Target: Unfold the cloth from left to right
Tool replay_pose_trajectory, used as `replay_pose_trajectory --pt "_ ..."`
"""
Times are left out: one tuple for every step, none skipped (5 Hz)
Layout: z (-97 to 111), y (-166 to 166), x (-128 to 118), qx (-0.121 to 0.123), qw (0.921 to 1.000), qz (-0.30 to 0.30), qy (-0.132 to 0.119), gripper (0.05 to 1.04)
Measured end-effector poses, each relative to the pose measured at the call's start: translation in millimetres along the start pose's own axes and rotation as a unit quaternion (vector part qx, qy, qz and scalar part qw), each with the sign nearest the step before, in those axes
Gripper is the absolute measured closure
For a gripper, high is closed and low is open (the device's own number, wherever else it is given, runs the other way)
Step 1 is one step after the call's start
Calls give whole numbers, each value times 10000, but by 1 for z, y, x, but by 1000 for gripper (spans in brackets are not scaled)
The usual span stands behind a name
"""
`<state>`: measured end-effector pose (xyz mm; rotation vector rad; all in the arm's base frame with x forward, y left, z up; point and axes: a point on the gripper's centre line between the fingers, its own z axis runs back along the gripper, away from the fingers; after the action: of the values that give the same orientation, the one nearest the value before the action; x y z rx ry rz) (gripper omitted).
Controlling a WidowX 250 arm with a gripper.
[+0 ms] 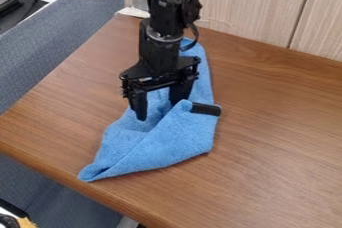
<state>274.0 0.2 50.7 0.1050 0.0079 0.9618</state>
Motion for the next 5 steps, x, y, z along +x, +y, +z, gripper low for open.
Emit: replay_pose_trajectory --pt "-4 -4 -2 20 10000 -29 -71 454" --pt "-5 -5 -3 0 10000 -12 -89 755" --pt "-7 -3 -5 11 10000 -42 -44 953" --pt "-6 -3 -7 10 10000 -72 -47 1028" --pt "8 0 -7 -111 9998 -55 -163 1032"
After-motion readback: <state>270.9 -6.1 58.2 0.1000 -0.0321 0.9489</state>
